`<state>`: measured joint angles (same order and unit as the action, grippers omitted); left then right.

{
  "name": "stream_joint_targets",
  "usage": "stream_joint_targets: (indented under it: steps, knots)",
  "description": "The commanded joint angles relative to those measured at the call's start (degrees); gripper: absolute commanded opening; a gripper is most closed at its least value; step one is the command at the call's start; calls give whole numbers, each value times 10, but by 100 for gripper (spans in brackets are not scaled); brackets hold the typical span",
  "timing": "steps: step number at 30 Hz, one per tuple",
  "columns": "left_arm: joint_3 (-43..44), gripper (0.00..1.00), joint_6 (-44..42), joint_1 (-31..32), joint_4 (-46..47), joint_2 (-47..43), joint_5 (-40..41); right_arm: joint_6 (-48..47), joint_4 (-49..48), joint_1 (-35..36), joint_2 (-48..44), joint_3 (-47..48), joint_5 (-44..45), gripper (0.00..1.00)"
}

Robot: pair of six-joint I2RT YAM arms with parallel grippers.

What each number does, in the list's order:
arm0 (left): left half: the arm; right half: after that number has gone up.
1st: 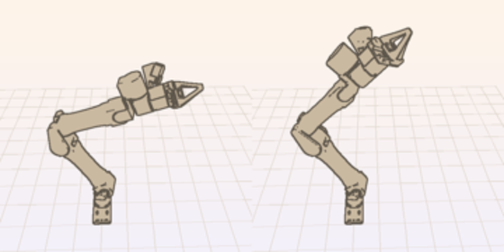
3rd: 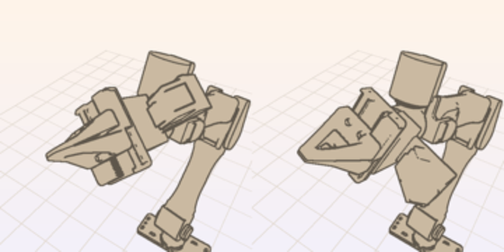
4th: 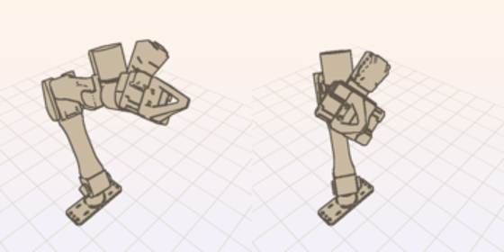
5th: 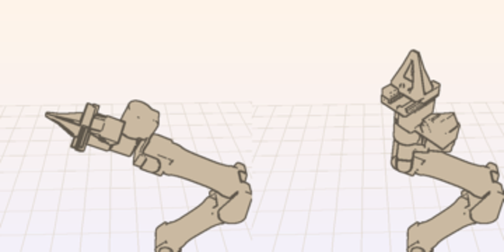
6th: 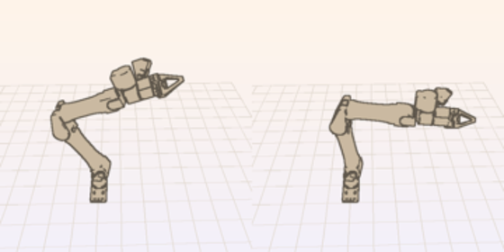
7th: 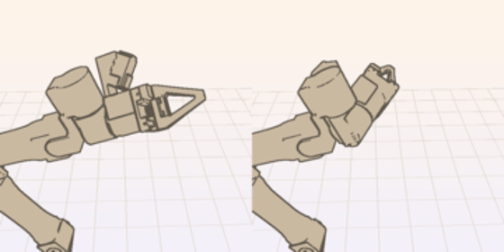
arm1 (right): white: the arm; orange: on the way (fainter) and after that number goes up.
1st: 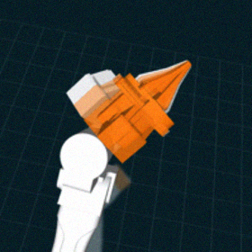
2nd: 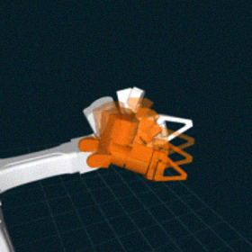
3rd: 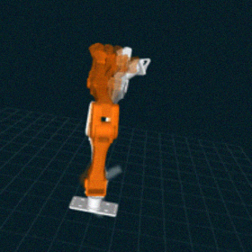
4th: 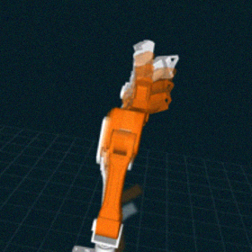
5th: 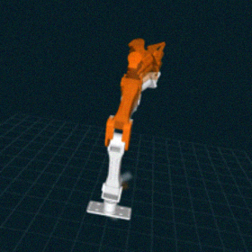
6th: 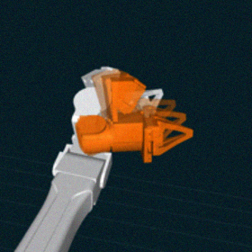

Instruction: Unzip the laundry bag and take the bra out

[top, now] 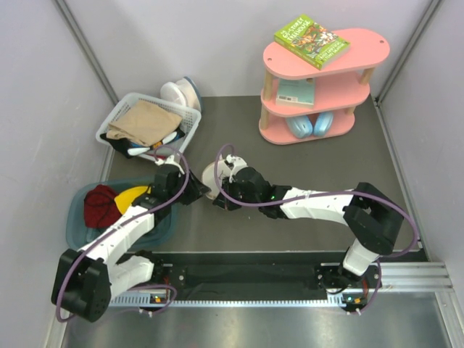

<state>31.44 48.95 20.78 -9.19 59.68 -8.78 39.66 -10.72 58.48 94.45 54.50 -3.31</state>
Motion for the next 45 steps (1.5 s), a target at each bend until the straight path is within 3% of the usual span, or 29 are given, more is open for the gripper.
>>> stream_joint_targets:
  steps: [1, 3, 6, 19, 32, 45]
  knots:
    - [13, 27, -2, -1, 37, 25, -8, -2, -25, 5, -4, 20, -3, 0]
    - [14, 11, -2, -1, 41, 32, -7, -5, -21, 5, -5, 20, -1, 0]
    - [17, 0, -2, -1, 43, 35, -5, -6, -20, 5, -6, 18, 1, 0]
    - [24, 0, -15, -3, 32, 40, 19, -7, -3, 4, -26, -2, 18, 0]
    - [37, 0, -28, -11, 28, 53, 23, 1, 44, -12, -117, -105, 90, 0]
    - [77, 0, -56, -12, 57, 102, 9, -18, 57, -15, -120, -87, 97, 0]
